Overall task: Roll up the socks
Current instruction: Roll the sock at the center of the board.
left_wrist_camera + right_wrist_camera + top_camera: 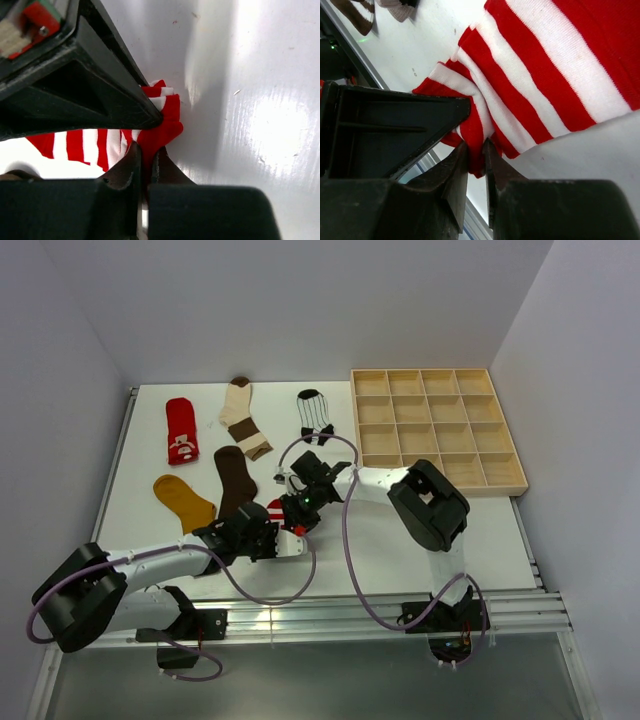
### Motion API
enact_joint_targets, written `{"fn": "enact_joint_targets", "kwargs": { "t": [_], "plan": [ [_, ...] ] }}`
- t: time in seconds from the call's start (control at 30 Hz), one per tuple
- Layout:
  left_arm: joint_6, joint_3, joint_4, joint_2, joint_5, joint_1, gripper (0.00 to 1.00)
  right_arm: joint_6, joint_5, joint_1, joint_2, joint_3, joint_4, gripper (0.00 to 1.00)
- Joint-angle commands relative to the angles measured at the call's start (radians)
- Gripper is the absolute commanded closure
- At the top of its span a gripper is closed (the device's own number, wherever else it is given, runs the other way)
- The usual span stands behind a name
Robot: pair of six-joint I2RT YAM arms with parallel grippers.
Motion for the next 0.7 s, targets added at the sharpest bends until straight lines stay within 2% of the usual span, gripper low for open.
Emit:
{"fn": "enact_joint_targets", "kwargs": {
  "t": [0.0, 0.17, 0.27, 0.67],
  "plan": [
    [-0.047, 0.016, -0.056, 0.009, 0.051, -0.003, 1.00, -0.004, 0.097, 0.003, -0.040, -0.053, -0.017, 0.77],
    [-0.063, 0.043, -0.140, 0.000, 0.127, 0.003, 1.00, 0.042, 0.157, 0.003, -0.120, -0.129, 0.046, 0.51],
    [-0.057, 0.051, -0.177, -0.009, 0.155, 0.016, 1.00, 0.073, 0.206, 0.001, -0.175, -0.177, 0.093, 0.44],
    [-0.023, 0.161, -0.356, 0.036, 0.351, 0.121, 1.00, 0.182, 0.431, -0.006, -0.460, -0.399, 0.317, 0.40]
  ]
}}
